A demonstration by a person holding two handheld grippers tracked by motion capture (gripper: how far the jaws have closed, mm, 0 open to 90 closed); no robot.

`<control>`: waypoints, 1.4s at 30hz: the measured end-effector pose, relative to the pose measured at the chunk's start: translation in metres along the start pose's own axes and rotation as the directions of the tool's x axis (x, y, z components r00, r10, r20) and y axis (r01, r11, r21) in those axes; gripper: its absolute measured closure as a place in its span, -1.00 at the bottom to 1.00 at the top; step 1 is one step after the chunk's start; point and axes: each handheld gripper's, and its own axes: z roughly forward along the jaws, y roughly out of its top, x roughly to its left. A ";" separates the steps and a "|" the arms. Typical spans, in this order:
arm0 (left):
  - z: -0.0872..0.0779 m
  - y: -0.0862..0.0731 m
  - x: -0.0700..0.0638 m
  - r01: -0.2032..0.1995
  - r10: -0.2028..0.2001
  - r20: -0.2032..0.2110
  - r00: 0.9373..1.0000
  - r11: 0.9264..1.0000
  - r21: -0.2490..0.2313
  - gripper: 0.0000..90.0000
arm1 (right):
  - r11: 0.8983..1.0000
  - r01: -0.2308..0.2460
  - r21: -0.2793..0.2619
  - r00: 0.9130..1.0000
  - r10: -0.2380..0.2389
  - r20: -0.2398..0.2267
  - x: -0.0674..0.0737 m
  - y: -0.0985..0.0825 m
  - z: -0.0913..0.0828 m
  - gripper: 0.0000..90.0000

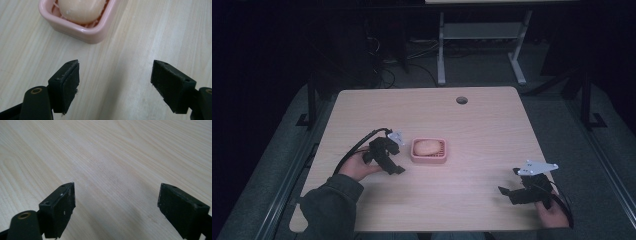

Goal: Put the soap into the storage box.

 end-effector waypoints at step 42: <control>-0.009 -0.046 -0.019 0.034 -0.034 -0.029 0.999 0.999 -0.015 -0.49 | 1.000 -0.010 0.005 1.000 0.009 0.009 0.000 -0.001 0.000 -0.69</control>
